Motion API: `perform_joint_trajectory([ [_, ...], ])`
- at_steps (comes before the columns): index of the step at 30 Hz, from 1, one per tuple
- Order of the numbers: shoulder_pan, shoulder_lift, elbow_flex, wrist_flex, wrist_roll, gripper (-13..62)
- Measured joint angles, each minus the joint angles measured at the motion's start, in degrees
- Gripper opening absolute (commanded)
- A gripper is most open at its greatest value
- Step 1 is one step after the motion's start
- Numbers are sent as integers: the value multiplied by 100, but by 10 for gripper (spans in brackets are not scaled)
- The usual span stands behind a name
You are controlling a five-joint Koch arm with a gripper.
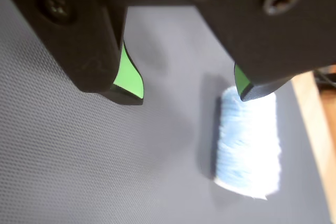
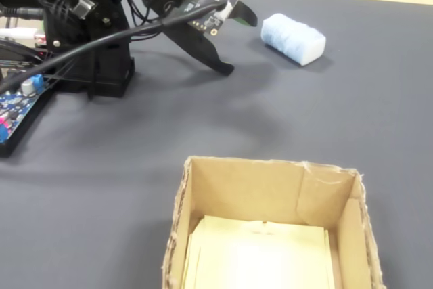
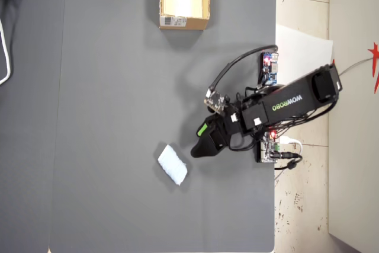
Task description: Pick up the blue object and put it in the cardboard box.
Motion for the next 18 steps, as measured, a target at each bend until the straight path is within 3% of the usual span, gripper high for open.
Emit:
perform_joint_trajectory([
  [18, 26, -114, -1011, 1485, 35, 338],
])
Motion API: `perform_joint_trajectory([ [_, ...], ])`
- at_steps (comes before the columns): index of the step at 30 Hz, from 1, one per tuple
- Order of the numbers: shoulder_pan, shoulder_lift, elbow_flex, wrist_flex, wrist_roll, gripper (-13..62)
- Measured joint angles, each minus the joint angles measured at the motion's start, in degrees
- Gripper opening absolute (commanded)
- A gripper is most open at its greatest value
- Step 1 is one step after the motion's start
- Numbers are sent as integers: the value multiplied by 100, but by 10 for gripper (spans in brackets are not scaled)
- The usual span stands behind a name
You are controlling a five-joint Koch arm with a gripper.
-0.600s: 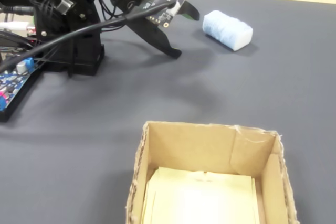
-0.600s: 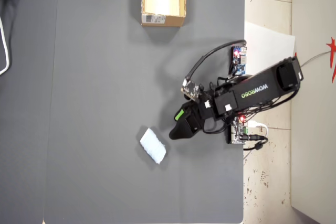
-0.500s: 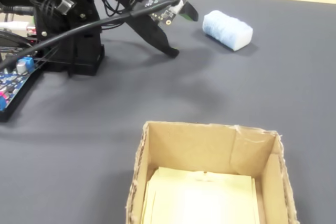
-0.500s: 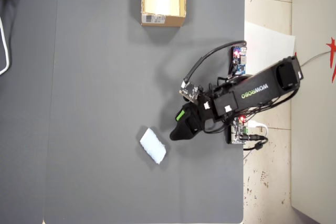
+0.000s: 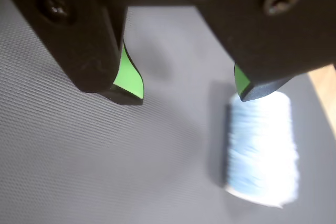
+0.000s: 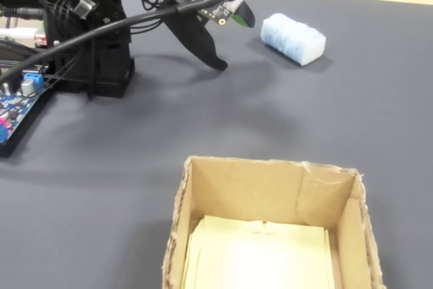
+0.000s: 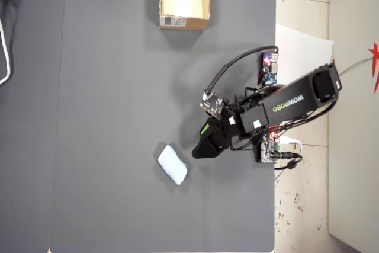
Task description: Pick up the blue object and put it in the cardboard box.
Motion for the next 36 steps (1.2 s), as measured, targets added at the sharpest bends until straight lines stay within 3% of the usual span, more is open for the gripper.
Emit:
perform_joint_trajectory([
  [22, -457, -2470, -3313, 2382, 0, 338],
  [36, -563, -4025, -4219, 2092, -650, 338],
])
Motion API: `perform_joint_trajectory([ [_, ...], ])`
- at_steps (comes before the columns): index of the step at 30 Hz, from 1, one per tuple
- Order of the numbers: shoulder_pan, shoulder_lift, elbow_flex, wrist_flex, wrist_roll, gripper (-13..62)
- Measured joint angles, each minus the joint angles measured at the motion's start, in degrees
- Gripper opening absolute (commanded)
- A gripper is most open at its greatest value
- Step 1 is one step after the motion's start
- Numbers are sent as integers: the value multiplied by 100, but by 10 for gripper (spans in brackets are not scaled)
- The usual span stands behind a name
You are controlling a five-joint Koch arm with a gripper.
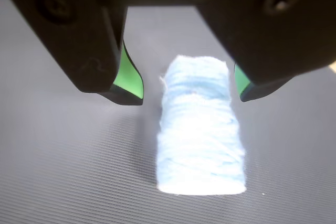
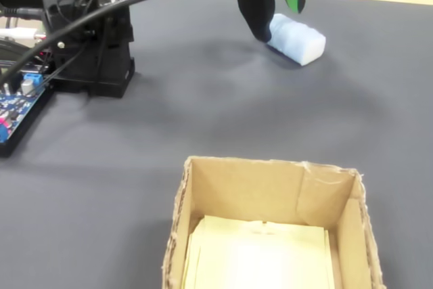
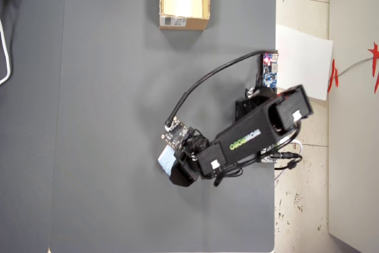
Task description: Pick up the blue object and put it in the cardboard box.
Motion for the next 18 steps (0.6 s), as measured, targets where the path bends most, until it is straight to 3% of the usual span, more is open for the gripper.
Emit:
perform_joint_trajectory([
  [7, -53, -835, -185, -738, -431, 337],
  [10, -53, -923, -246, -747, -492, 298],
  [12, -53, -949, -255, -747, -492, 234],
  [16, -26, -817, 26, -1222, -791, -1],
  [18, 26, -659, 343, -1872, -1099, -18],
])
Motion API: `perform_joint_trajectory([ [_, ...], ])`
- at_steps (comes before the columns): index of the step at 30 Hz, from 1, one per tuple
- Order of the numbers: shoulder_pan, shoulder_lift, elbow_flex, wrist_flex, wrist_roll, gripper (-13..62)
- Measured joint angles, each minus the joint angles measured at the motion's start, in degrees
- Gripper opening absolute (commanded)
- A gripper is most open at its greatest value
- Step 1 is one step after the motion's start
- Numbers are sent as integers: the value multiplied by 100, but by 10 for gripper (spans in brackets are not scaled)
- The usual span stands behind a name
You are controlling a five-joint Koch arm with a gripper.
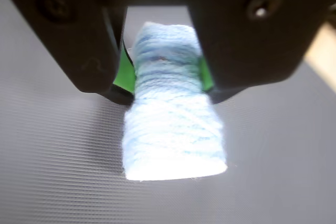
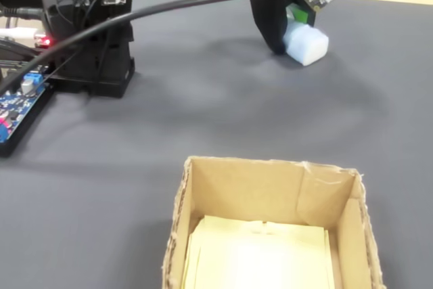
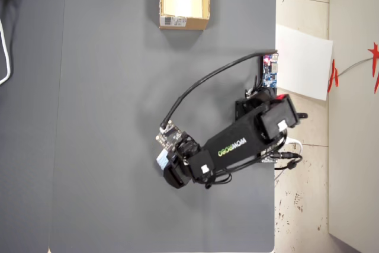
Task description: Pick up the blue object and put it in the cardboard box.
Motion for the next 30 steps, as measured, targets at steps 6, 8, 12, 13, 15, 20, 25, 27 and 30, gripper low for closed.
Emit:
perform_joint_trajectory([
  [6, 457, 729, 1151, -1591, -413, -18],
  [8, 853, 1248, 1389, -2136, -765, -18],
  [12, 1635, 2013, 2092, -2777, -1107, -18],
  [13, 1652, 2048, 2092, -2786, -1107, -18],
  [15, 2013, 2522, 2426, -3059, -1151, -18],
  [20, 2725, 3349, 3032, -3243, -1213, -18],
  [25, 3393, 4104, 3516, -3410, -1424, -18],
  [27, 3551, 4359, 3814, -3612, -1494, -18],
  [30, 3771, 4667, 3964, -3674, -1652, -18],
])
